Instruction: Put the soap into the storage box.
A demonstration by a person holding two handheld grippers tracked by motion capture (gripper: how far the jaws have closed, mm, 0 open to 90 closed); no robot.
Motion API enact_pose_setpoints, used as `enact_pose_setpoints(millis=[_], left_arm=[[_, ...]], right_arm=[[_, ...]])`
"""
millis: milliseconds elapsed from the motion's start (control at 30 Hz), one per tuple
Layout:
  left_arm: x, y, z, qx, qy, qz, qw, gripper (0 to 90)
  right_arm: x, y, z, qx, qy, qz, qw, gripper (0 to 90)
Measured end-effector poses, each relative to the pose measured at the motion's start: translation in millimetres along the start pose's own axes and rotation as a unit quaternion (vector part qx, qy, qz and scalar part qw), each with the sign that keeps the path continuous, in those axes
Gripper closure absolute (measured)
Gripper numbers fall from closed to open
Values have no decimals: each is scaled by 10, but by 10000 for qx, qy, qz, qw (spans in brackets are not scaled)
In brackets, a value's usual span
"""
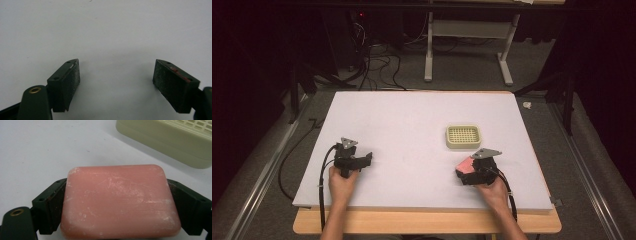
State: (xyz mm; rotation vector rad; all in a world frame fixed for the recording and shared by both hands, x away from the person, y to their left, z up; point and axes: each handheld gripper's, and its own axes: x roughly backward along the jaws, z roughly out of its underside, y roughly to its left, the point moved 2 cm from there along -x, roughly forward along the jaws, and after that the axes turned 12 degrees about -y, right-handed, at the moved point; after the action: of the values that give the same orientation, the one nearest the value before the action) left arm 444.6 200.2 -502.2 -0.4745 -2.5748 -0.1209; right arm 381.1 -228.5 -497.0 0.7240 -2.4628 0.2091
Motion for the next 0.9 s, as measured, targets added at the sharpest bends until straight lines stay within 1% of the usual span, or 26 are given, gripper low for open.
enact_pose_setpoints(millis=[133, 300, 433, 733, 800, 900], left_arm=[[0, 1, 0, 0, -1, 2, 10000, 223], [0, 0, 0, 2, -2, 1, 10000, 223], [0, 1, 0, 4, -1, 5, 10000, 224], [1, 3, -1, 11, 6, 14, 10000, 223], [1, 3, -1, 9, 5, 14, 10000, 223], [1, 3, -1, 8, 7, 13, 10000, 223]], right_arm=[[-3, 13, 2, 99, 49, 43, 9999, 126], [-9, 18, 8, 138, 1, 31, 9999, 130], [-6, 22, 9, 152, 14, 47, 9999, 133], [-5, 25, -1, 115, 42, 71, 9999, 136], [-1, 27, -12, 96, 99, 78, 9999, 136], [5, 23, -18, 90, 64, 42, 9999, 136]])
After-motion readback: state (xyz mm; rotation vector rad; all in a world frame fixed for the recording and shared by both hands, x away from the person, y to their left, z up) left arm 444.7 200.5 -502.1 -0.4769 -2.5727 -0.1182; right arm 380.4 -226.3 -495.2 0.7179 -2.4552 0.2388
